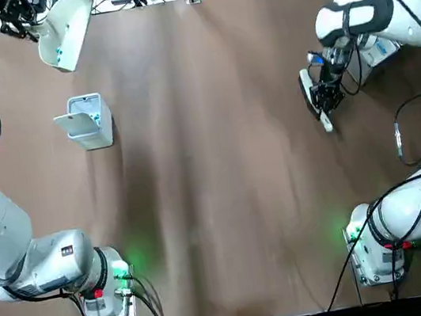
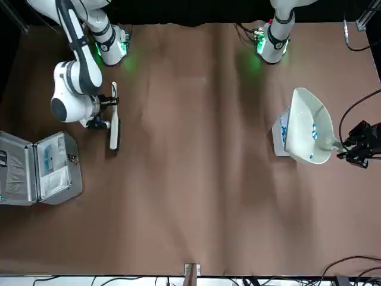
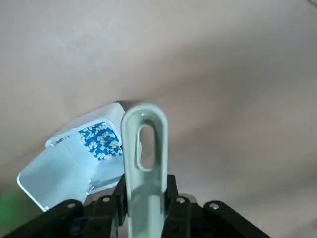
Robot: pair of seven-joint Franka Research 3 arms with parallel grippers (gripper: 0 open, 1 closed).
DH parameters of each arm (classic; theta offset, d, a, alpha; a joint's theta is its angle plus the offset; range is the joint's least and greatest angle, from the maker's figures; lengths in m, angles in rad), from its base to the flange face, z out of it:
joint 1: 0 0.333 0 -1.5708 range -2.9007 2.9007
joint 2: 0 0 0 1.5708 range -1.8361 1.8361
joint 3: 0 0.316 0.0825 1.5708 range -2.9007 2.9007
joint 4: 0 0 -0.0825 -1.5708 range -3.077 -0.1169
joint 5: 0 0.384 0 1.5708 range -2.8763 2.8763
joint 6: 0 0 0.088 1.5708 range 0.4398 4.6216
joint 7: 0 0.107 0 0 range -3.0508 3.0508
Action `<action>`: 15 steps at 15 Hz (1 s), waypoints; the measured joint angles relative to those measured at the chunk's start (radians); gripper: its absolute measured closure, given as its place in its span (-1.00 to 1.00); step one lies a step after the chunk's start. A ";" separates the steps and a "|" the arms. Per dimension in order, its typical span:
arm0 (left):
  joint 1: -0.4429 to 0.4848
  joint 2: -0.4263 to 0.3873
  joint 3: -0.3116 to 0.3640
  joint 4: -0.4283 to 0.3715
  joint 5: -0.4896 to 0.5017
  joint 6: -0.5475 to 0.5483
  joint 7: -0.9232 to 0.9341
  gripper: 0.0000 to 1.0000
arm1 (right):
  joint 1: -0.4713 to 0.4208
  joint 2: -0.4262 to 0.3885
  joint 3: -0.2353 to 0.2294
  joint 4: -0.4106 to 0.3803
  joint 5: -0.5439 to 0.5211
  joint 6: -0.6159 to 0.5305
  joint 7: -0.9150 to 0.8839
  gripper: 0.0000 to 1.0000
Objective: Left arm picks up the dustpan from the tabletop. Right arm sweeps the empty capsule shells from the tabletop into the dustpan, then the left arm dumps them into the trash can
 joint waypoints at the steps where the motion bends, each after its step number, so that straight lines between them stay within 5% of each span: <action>1: -0.007 0.000 0.027 -0.013 -0.018 0.000 0.029 0.34 | 0.010 0.000 0.003 -0.026 0.000 0.040 -0.006 0.46; 7: 0.022 0.001 0.060 -0.050 -0.034 0.010 0.079 0.34 | 0.088 0.003 0.010 -0.055 0.033 0.185 -0.005 0.46; 15: 0.034 0.000 0.062 -0.059 -0.034 0.096 0.080 0.34 | 0.117 0.068 0.010 -0.059 0.125 0.237 -0.005 0.46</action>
